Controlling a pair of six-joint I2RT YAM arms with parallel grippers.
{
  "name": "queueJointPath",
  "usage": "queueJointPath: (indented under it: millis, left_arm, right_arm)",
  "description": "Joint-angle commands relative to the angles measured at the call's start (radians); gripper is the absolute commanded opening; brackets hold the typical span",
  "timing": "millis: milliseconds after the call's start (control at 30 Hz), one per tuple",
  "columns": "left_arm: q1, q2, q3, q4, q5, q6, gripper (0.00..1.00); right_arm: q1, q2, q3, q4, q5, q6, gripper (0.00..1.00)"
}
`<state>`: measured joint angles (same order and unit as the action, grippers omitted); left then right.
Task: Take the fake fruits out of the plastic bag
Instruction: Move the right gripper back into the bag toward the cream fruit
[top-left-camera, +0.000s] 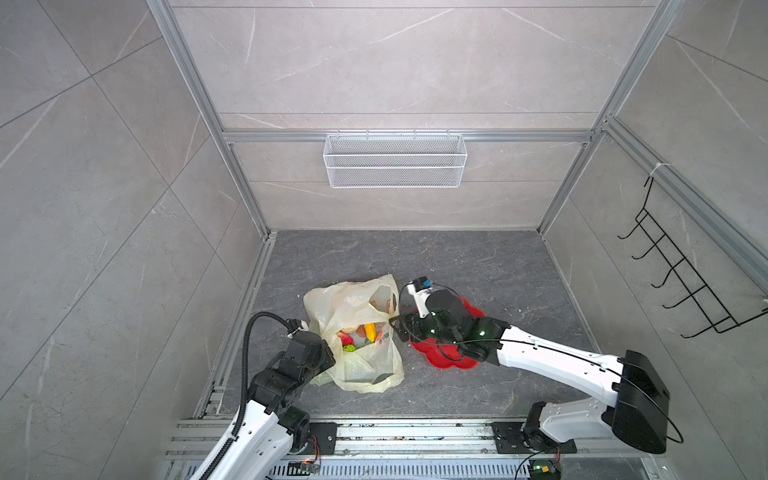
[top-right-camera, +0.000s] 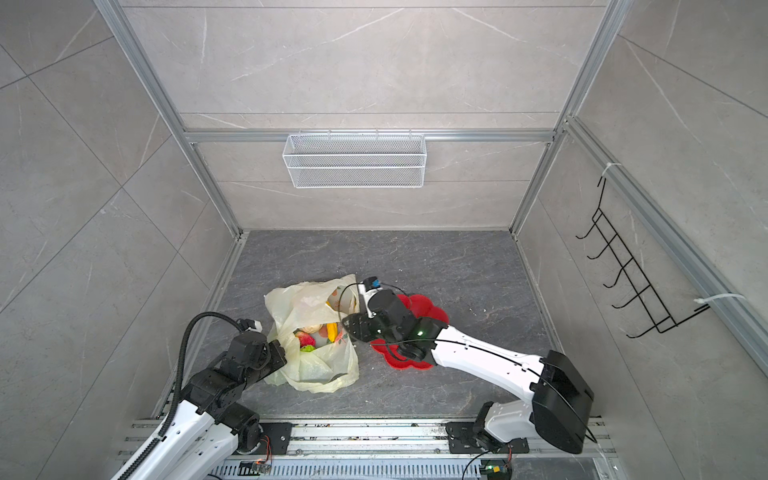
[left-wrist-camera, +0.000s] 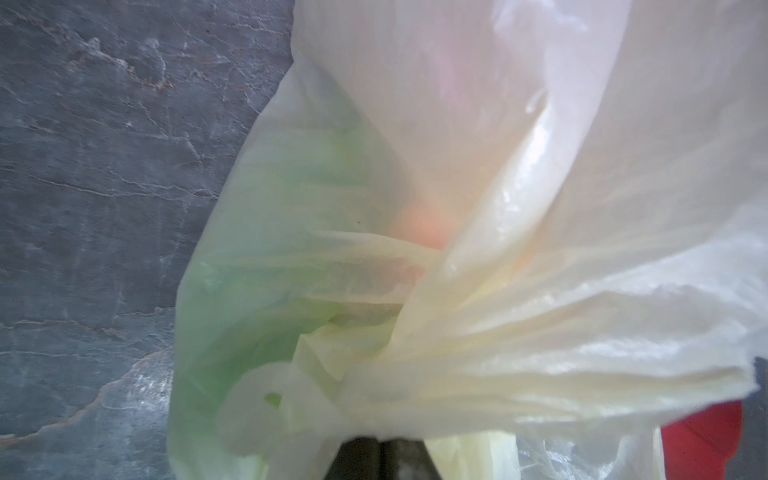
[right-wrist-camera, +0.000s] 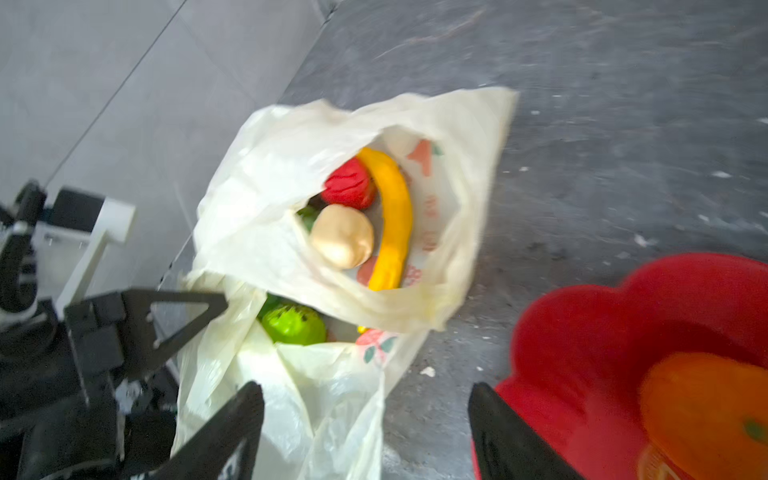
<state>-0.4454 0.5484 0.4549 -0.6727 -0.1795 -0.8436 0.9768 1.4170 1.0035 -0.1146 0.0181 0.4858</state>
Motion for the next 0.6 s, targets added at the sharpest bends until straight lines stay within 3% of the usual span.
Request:
queueJointPath:
  millis: [0, 100, 267, 567]
  left_arm:
    - [-0.003, -0.017, 0.037, -0.048, -0.062, 0.006, 0.00]
    - [-0.003, -0.062, 0.012, -0.058, -0.078, -0.015, 0.00]
    - [-0.003, -0.107, -0.021, -0.055, -0.071, -0.020, 0.00]
    - [-0.003, -0.081, -0.032, -0.053, -0.063, -0.022, 0.00]
  right_arm:
    - [0.046, 0.122, 0.077, -0.022, -0.049, -0.202, 0.77]
    - [0.082, 0.224, 0.179, -0.071, -0.071, -0.268, 0.75]
    - [0.097, 0.384, 0.317, -0.110, -0.076, -0.237, 0.69]
    - [0.096, 0.634, 0.612, -0.290, 0.116, -0.247, 0.70]
